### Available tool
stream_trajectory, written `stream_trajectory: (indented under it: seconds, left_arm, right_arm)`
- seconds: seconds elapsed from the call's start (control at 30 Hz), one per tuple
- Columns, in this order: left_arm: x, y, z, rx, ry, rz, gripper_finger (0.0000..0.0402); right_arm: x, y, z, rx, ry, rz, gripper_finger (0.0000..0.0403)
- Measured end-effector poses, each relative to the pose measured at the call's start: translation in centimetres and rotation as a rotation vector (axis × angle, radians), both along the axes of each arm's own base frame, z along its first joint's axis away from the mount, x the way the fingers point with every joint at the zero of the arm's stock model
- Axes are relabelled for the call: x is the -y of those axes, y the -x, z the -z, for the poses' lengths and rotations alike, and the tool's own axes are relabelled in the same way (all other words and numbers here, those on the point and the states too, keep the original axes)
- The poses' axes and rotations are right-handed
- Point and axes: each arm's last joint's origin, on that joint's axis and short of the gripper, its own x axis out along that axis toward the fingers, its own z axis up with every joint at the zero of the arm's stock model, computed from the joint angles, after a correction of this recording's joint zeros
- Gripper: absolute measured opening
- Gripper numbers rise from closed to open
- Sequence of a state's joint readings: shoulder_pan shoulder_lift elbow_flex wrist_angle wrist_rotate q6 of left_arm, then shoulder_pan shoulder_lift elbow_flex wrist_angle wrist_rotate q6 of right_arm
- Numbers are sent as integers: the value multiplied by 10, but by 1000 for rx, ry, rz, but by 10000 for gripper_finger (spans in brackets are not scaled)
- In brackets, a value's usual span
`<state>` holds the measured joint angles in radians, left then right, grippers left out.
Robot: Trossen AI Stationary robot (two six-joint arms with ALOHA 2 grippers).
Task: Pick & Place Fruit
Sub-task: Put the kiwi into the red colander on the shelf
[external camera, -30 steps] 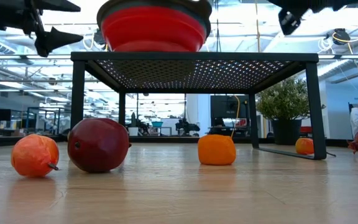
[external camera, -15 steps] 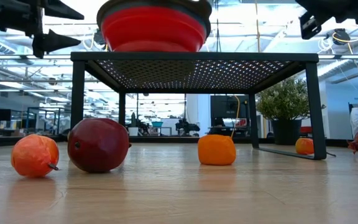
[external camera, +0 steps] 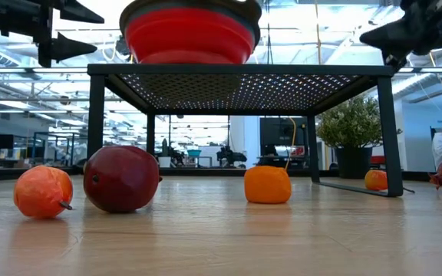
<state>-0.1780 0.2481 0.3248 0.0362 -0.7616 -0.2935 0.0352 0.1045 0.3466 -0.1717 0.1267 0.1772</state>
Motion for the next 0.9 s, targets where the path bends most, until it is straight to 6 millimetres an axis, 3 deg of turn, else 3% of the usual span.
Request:
stream_trajectory:
  seconds: [0.3, 0.47, 0.9]
  left_arm:
    - [-2, 2, 0, -3, 11, -100, 356]
    - [-3, -2, -9, -40, -7, -154, 356]
    - [-10, -40, -53, -423, -66, -251, 356]
  right_arm:
    - [2, 3, 12, -113, -28, -16, 0]
    - [3, 3, 14, -138, -23, 9, 0]
    - [5, 3, 14, -139, -17, 35, 0]
